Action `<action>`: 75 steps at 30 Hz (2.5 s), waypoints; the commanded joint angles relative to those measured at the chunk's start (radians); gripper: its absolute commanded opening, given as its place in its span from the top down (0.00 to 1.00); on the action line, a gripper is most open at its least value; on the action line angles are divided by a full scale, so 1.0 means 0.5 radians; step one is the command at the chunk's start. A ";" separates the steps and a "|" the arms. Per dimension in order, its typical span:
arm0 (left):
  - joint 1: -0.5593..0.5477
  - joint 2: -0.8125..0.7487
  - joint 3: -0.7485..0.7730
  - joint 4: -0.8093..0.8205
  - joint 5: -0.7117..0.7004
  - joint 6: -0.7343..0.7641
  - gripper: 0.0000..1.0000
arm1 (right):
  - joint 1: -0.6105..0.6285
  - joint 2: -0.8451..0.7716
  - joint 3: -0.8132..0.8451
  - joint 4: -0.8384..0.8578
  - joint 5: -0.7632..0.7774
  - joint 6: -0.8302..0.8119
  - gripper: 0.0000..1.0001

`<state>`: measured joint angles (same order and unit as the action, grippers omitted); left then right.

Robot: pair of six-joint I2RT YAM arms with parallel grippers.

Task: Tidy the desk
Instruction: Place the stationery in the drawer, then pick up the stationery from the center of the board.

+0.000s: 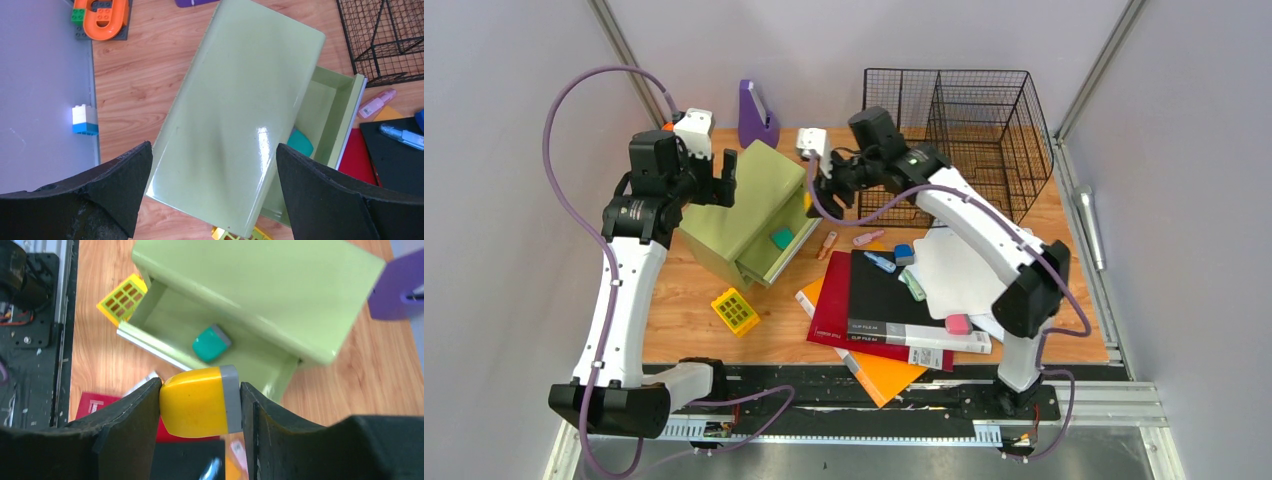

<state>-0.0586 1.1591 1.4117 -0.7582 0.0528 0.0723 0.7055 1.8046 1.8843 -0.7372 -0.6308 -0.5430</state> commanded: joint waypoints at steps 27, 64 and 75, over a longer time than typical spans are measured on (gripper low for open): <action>0.009 -0.042 0.002 0.085 0.041 0.043 0.00 | -0.060 -0.347 -0.440 -0.059 0.500 0.008 0.00; 0.008 -0.024 -0.100 0.085 0.425 0.086 0.00 | -0.829 -0.780 -2.160 -0.421 0.366 -0.466 0.22; 0.008 -0.027 -0.110 0.102 0.408 0.086 0.00 | -0.831 -0.803 -1.950 -0.621 0.275 -0.417 0.86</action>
<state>-0.0586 1.1690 1.3598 -0.7414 0.2592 0.1097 0.2878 1.4105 0.8154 -1.0016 -0.4255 -0.7540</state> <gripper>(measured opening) 1.000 0.453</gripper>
